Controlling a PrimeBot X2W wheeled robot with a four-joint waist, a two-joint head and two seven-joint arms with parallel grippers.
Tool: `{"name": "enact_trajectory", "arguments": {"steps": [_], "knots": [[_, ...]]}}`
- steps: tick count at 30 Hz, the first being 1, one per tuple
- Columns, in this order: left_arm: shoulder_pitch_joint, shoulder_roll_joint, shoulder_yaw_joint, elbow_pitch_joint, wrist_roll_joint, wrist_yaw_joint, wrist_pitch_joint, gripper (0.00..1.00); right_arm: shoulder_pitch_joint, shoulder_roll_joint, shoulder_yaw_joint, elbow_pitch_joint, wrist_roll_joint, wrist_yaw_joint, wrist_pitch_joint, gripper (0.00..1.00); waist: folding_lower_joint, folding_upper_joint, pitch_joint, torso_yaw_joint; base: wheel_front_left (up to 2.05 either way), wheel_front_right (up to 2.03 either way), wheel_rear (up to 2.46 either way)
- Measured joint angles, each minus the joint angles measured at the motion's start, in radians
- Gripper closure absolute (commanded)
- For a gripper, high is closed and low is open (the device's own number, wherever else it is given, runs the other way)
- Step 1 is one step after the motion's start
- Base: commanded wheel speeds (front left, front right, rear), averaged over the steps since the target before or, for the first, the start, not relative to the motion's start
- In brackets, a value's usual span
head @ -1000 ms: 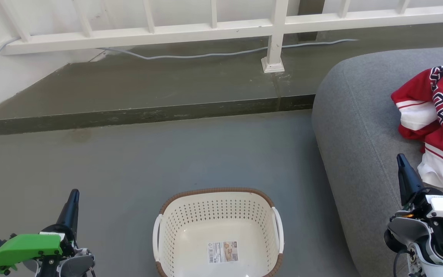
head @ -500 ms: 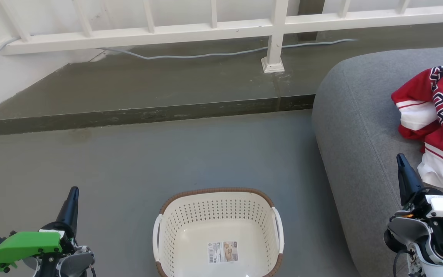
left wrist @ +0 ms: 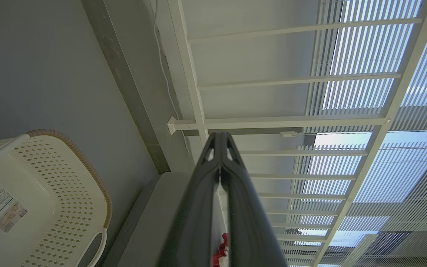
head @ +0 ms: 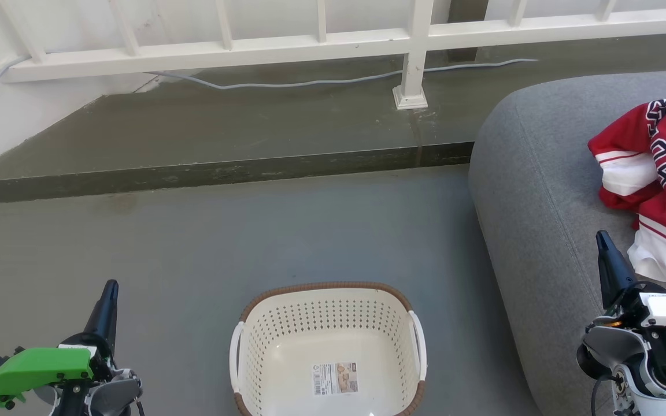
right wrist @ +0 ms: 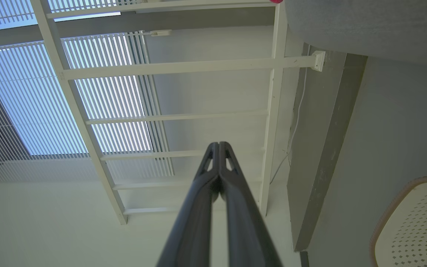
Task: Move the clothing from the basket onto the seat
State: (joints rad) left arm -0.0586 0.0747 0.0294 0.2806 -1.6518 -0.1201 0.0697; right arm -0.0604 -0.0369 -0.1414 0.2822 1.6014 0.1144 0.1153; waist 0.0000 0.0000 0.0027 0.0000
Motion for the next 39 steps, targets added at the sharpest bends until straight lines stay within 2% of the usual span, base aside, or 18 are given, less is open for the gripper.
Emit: {"name": "enact_trajectory", "arguments": {"steps": [39], "knots": [[-0.001,-0.003,0.002,-0.002,0.000,0.000,0.001,1.00,0.000,0.000,0.001,-0.001,0.000,0.000,0.000,1.00,0.0000,0.0000,0.000,0.000,0.00,0.00,0.00]]}}
